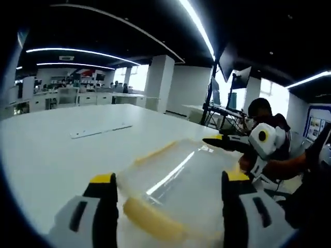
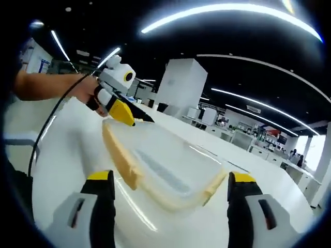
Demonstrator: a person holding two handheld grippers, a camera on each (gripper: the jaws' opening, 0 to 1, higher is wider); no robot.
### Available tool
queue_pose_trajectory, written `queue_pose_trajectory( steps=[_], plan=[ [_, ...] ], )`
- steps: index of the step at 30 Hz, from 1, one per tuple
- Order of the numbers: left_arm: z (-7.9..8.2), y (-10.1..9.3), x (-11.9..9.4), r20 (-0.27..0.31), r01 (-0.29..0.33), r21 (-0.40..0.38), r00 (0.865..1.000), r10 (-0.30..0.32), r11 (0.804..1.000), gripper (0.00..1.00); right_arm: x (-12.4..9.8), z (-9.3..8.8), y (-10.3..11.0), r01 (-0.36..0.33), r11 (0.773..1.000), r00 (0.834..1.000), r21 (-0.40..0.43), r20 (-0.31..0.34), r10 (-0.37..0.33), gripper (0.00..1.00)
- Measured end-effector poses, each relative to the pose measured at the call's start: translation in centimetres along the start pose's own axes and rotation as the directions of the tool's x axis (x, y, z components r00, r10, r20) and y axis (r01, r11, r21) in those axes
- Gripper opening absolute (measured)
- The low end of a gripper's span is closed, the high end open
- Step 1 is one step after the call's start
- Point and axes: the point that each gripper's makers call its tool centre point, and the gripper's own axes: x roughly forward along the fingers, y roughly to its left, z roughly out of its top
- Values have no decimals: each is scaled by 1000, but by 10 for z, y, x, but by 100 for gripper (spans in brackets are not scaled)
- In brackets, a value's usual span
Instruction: Snap each plastic latch of the storage box into its locked position after aligning the lid with the box until every specified latch is closed and the lid sits flush.
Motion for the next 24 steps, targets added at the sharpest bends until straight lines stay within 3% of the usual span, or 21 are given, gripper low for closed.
queue_pose_trajectory(
  steps=[4,7,10,12,17,22,24],
  plan=[
    [-2,-9,-9,6,-18,57,1000,17,998,86,-2,-2,-4,-49,993,999,-105,-30,46,91],
    [1,-19,-15,36,-6,90,999,3,996,81,-4,0,-10,-56,987,998,-153,-33,51,91],
    [-3,-27,-18,22,-17,122,1000,14,992,83,-4,0,-15,-70,976,997,-206,-48,61,90],
    [-5,-32,-20,9,-28,198,1000,27,980,81,-3,3,-17,-85,968,996,-235,-55,75,90],
    [-14,-40,-24,-29,-23,288,999,33,957,82,-2,4,-18,-130,937,990,-323,-87,108,92],
    [-20,-35,-27,-12,-60,326,998,67,944,83,1,7,-20,-164,913,984,-372,-123,127,94],
    [-19,-29,-29,21,-96,370,995,95,924,83,3,6,-20,-186,901,980,-391,-140,141,94]
  ],
)
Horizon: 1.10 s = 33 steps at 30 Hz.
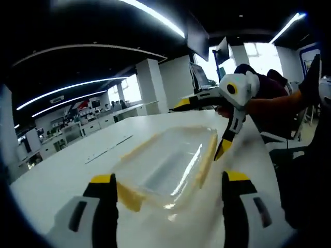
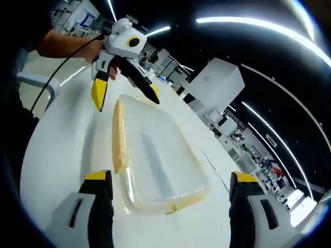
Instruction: Snap each plastic latch of the storage box into its locked position after aligning the lid with the box until every specified latch is closed and the lid sits flush.
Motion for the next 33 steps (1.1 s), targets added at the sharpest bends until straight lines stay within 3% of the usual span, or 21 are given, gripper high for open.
queue_pose_trajectory(
  steps=[2,7,11,14,17,20,26,33],
  plan=[
    [-5,4,-1,4,-38,33,999,38,999,83,1,-3,2,-48,999,998,-12,-31,48,92],
    [-12,0,1,-2,-61,32,998,61,998,85,-1,-2,0,-111,992,992,-57,-68,107,95],
    [-16,0,2,-13,-107,80,994,108,991,84,1,-1,0,-164,982,984,-93,-85,156,97],
    [-18,2,1,-7,-131,89,991,132,987,82,4,-3,3,-220,972,972,-79,-106,211,96],
    [-23,16,-2,-4,-151,91,988,152,984,82,5,-5,5,-256,962,960,-91,-137,243,97],
    [-25,5,-1,-6,-164,101,986,165,981,83,6,-6,7,-293,948,948,-126,-165,272,98],
    [-26,7,-2,13,-202,90,979,202,975,81,11,-16,8,-400,898,901,-180,-254,351,100],
    [-30,8,0,33,-227,72,974,225,971,83,11,-23,9,-493,845,851,-205,-314,420,100]
  ],
)
